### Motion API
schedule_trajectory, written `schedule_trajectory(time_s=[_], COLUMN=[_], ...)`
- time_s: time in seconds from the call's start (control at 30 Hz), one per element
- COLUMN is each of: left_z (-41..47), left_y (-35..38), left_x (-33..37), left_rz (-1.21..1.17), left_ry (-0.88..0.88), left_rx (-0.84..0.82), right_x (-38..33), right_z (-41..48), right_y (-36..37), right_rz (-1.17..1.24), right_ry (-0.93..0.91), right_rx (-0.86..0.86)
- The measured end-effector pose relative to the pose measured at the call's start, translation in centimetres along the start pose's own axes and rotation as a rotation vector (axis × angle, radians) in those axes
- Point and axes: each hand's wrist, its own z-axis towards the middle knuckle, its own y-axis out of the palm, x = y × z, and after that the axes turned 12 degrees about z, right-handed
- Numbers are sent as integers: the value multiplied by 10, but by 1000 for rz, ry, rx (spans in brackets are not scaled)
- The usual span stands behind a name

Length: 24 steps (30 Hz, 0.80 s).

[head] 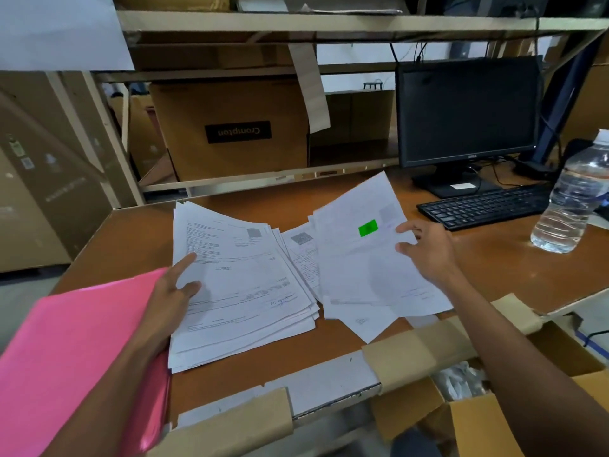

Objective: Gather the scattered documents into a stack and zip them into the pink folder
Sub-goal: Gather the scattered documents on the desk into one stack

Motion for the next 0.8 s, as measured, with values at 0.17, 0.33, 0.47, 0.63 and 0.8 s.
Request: schedule_trajectory(time_s=[0.17, 0.33, 0.47, 0.63, 0.8], left_z=[1, 4, 3, -2, -5], left_y=[1, 1, 2, 2, 3], left_x=[-2, -4, -1, 6, 12], left_rz=[-6, -24, -44, -98, -163], left_ry=[0, -22, -33, -20, -33], left_rx=[-9, -6, -10, 19, 49], right_x=[-26, -67, -88, -77, -74], right_z=[13, 30, 31, 5, -29], right_y=[2, 19, 55, 129, 182], right_rz=[349, 869, 919, 440, 146], right_ry=[15, 90, 240, 185, 97], right_rx=[-24, -100, -264, -416, -462])
